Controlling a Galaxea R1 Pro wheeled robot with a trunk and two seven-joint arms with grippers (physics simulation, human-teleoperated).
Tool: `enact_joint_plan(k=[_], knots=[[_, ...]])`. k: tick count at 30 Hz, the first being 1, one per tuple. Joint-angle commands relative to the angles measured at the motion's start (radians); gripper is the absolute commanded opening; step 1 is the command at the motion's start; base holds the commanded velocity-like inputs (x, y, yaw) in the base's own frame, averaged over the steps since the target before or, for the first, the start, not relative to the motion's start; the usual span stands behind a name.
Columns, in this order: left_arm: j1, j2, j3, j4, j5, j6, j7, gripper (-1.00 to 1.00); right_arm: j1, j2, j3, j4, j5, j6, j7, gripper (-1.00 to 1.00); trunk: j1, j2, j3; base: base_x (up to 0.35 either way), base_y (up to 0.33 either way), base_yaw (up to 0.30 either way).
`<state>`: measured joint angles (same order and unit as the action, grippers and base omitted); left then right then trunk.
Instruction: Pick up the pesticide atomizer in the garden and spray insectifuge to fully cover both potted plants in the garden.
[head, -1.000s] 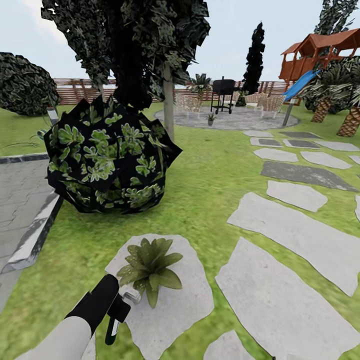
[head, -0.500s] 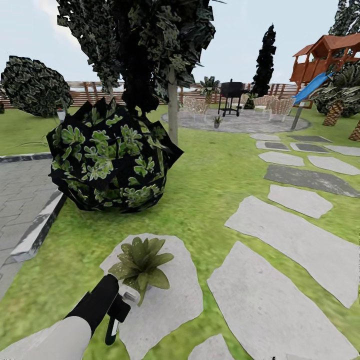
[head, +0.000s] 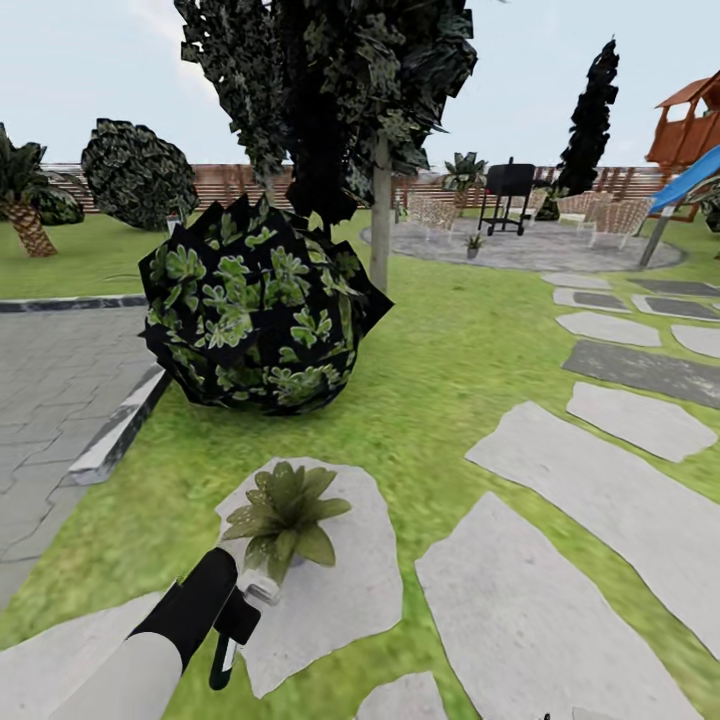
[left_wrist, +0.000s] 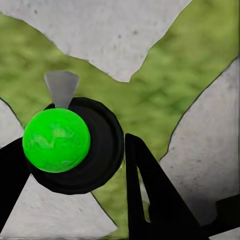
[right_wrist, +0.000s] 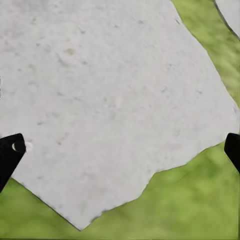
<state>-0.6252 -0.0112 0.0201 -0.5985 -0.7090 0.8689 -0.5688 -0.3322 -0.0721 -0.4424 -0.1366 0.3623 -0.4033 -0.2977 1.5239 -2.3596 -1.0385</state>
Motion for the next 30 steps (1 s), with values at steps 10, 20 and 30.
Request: enact_joint_plan(k=[10,20,30], knots=[[0.0,-0.004,0.0,0.0,-0.011,0.002,-0.009,-1.0,-0.001,0.0,-0.007,0.002,0.01,-0.003,-0.003,1.0,-0.001,0.0,-0.001,-0.056,-0.029,0.277],[-0.001,-0.004,0.003,-0.001,-0.01,0.004,-0.009,-1.0,-0.001,0.0,-0.009,0.0,0.01,-0.003,-0.003,1.0,-0.001,0.0,-0.001,0.281,-0.112,0.08],[-0.001,-0.003,0.004,-0.001,-0.01,0.004,-0.009,-1.0,-0.001,0.0,-0.007,0.001,0.01,-0.003,-0.003,1.0,-0.001,0.0,-0.001,0.216,-0.249,0.014]])
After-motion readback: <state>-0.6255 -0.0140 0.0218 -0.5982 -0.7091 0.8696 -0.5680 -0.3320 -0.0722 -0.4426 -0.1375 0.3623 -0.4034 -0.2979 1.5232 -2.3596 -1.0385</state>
